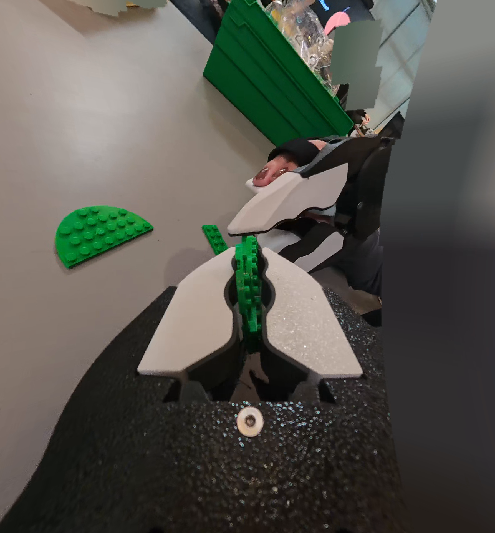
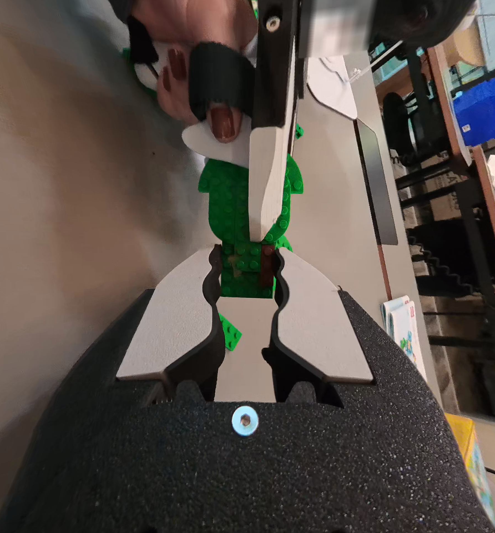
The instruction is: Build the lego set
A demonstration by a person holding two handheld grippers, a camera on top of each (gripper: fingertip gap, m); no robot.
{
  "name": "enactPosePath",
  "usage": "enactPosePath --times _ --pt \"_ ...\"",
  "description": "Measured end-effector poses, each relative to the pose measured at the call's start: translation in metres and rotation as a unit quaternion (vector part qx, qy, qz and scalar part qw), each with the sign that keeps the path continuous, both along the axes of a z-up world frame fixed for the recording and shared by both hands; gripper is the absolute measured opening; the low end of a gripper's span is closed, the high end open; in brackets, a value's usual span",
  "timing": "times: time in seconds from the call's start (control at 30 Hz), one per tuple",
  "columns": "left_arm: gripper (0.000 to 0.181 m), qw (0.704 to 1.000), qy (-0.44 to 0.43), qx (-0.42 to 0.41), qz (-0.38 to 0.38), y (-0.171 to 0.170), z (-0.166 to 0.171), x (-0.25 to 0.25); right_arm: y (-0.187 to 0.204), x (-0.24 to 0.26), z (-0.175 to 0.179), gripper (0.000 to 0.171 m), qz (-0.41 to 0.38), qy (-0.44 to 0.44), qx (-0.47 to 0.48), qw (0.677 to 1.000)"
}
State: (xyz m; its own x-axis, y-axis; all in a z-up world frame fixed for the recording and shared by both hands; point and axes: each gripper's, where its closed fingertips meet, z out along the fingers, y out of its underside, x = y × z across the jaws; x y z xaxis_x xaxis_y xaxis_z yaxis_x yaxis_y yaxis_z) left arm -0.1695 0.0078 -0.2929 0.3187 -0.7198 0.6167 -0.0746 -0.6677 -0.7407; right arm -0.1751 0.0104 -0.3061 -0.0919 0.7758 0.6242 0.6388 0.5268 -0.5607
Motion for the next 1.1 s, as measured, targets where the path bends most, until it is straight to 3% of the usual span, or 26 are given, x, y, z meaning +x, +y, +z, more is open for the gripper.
enactPosePath --times 0.13,0.7,0.9,1.1 --pt "0.008 0.999 -0.015 -0.040 0.018 0.004 -0.004 -0.003 0.005 -0.002 -0.005 0.034 -0.017 -0.021 0.035 0.999" --pt "0.007 0.996 -0.037 -0.064 0.042 0.011 -0.004 -0.012 0.015 -0.010 -0.004 0.034 -0.035 -0.041 0.193 0.980" --pt "0.008 0.998 -0.013 -0.032 0.044 0.012 -0.005 -0.011 0.014 -0.010 -0.003 0.034 -0.037 0.004 0.105 0.994" --pt "0.008 0.999 0.017 0.017 0.028 0.009 -0.005 -0.009 0.017 -0.006 -0.012 0.036 -0.053 -0.006 0.055 0.997"
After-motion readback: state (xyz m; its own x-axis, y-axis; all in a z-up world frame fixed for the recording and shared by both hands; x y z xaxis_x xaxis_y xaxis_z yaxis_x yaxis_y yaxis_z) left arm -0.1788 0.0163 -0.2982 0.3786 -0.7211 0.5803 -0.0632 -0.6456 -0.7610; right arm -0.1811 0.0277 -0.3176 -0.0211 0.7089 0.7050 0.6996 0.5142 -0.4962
